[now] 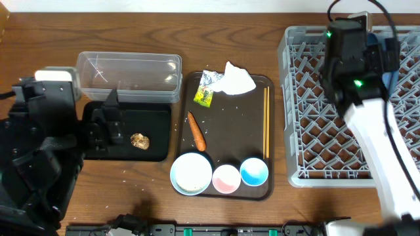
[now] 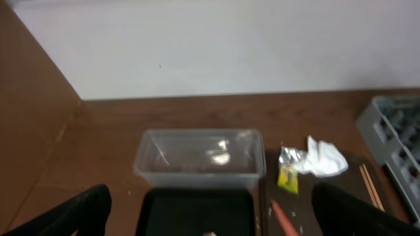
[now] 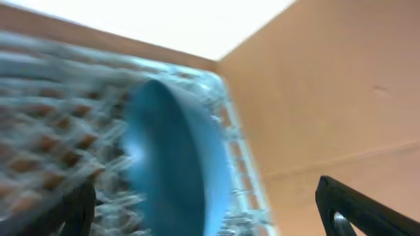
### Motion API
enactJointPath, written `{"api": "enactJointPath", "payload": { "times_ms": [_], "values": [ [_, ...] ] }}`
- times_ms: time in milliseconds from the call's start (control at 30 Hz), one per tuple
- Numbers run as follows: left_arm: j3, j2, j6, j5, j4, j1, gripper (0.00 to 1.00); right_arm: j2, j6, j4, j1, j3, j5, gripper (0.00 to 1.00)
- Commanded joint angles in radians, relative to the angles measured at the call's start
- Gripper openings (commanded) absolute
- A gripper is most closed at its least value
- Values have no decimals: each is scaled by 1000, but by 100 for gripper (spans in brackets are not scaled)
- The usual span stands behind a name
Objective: Sort waste into correct bins and load items into the dishwasher rack
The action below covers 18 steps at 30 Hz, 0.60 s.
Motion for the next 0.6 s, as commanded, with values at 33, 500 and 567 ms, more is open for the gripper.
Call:
{"api": "enactJointPath", "payload": {
  "times_ms": [33,500,567],
  "values": [
    [-9,19,-14,190,3,5,98,-51,261,-91,17,5,-494,99],
    [-307,402,-23,422,-165,-13,80,-47,473,-216,14,5,-769,99],
    [-351,461,-15,449,-162,-46,73,-47,473,-227,14,4,-769,99]
  ]
}}
